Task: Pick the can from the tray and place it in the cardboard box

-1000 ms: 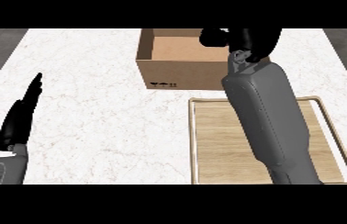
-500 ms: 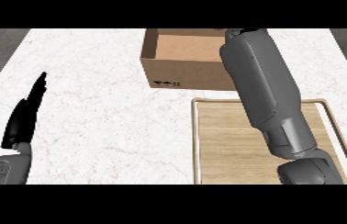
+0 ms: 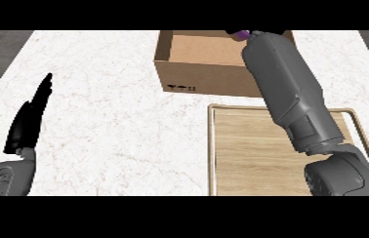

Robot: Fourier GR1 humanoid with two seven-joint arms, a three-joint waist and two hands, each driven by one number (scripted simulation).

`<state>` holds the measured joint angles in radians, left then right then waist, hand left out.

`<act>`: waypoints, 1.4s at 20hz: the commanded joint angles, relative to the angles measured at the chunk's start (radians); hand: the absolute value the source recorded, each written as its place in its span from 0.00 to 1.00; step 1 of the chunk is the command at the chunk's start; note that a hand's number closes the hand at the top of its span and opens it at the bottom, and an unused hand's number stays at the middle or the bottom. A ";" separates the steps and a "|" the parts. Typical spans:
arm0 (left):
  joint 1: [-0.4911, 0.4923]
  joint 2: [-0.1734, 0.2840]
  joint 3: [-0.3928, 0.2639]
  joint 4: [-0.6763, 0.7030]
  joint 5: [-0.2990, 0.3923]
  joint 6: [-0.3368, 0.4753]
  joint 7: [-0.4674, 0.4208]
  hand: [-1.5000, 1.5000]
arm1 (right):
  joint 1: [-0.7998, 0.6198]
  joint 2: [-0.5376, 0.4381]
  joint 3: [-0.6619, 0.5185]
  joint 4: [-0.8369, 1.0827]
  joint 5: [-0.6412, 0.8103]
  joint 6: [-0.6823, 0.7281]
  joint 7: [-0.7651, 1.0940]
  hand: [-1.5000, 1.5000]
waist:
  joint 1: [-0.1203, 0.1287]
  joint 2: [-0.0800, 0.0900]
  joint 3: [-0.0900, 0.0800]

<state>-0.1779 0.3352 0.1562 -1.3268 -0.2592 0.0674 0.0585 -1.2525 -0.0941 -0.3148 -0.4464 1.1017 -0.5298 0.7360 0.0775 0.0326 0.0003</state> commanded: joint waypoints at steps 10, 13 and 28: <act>0.000 -0.030 -0.019 -0.005 -0.018 0.019 -0.010 0.50 | -0.058 -0.023 -0.096 0.128 -0.079 -0.224 -0.193 0.00 | 0.020 0.004 0.000; -0.014 -0.004 0.004 0.017 -0.009 0.007 -0.021 0.50 | -0.043 -0.018 -0.115 0.100 -0.104 -0.325 -0.272 0.00 | 0.007 0.002 0.000; 0.117 -0.016 0.032 -0.073 -0.014 0.025 0.046 0.50 | 0.209 0.023 -0.144 -0.271 -0.322 -0.335 -0.455 0.00 | -0.098 -0.046 0.000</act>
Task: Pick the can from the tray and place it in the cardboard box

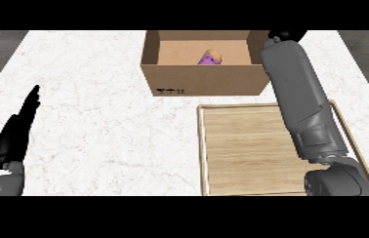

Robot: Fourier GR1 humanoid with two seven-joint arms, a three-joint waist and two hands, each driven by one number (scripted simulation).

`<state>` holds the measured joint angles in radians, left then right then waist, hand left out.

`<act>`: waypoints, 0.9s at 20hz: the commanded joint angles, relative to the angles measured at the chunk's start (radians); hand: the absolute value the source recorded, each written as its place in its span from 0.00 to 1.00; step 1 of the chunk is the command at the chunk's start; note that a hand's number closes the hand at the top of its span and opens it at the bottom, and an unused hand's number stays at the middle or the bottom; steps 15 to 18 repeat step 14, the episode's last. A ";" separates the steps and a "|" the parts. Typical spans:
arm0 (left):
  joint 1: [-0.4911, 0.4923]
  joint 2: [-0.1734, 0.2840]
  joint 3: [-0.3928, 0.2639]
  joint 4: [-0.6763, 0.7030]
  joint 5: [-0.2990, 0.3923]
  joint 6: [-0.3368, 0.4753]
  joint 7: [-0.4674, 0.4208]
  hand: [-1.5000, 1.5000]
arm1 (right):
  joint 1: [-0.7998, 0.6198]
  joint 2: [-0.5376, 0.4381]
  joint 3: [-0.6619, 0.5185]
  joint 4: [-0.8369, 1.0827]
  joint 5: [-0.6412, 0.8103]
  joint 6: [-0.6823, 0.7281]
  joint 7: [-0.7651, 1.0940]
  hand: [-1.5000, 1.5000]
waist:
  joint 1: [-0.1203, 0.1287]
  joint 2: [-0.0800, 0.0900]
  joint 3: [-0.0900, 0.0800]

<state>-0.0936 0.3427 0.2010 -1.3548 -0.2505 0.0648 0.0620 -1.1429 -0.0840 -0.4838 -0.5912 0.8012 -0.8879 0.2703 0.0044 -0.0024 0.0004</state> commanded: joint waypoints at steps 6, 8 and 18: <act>0.038 0.011 0.029 -0.050 0.000 0.006 0.045 0.50 | 0.357 0.023 0.109 -0.457 -0.001 0.160 0.102 0.00 | -0.048 -0.017 -0.001; 0.020 0.049 0.073 0.005 0.026 -0.013 0.012 0.50 | 0.416 0.002 0.134 -0.567 0.005 0.252 0.146 0.00 | -0.066 -0.021 -0.002; 0.052 -0.028 0.021 -0.005 -0.015 0.037 -0.024 0.50 | 0.702 -0.005 0.207 -0.969 -0.031 0.481 0.244 0.00 | -0.057 -0.015 -0.002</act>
